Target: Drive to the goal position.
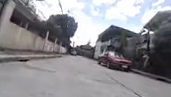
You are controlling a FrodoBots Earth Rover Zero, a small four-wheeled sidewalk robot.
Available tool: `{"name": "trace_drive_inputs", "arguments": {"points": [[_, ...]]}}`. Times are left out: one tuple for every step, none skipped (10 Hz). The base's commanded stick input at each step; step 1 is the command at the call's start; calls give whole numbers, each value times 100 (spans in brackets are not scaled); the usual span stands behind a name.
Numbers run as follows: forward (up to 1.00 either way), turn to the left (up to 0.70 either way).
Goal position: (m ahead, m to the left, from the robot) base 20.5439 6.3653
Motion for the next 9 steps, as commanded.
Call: {"name": "trace_drive_inputs", "arguments": {"points": [[70, 0], [70, 0], [70, 0], [70, 0], [70, 0], [70, 0], [70, 0], [70, 0], [70, 0]]}}
